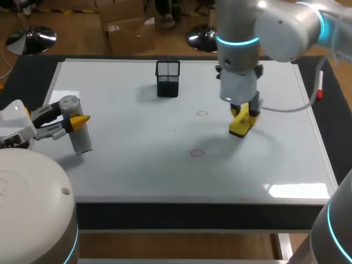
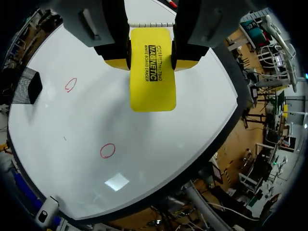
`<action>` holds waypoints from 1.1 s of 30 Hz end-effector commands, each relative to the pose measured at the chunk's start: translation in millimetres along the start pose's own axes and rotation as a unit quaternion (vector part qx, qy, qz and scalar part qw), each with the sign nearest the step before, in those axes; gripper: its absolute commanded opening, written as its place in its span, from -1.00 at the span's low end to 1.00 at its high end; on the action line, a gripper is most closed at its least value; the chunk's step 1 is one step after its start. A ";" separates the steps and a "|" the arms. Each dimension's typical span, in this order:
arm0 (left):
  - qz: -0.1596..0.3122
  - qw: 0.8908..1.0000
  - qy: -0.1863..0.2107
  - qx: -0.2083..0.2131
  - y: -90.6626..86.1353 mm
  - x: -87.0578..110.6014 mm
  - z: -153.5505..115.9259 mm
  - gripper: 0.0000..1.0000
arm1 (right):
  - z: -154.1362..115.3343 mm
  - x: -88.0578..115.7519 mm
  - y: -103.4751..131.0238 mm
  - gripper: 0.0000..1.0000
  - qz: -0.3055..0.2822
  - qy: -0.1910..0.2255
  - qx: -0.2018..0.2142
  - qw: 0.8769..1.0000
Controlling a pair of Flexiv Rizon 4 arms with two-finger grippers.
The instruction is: Pick up the inspection probe, press it on each red-marked spot on the whiteboard one by one, put down the probe, pick up the eraser, and wipe off all the red marks.
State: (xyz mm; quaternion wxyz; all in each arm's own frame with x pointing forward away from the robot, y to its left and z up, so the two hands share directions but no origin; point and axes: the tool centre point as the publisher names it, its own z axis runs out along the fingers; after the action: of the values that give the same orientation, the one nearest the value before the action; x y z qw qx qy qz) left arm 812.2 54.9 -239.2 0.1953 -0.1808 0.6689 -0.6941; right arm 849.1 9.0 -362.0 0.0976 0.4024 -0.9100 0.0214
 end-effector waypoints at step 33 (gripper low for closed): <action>0.000 1.000 -0.001 0.000 -0.9 0.2 0.0 -1.00 | 0.5 60.4 -17.6 -1.00 0.054 -0.091 0.003 0.994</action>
State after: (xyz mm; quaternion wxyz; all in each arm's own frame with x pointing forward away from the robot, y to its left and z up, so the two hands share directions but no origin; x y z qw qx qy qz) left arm 812.2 54.9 -239.2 0.1953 -0.1808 0.6689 -0.6941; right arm 823.2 -45.7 -352.3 0.0131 0.3527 -0.9356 -0.0087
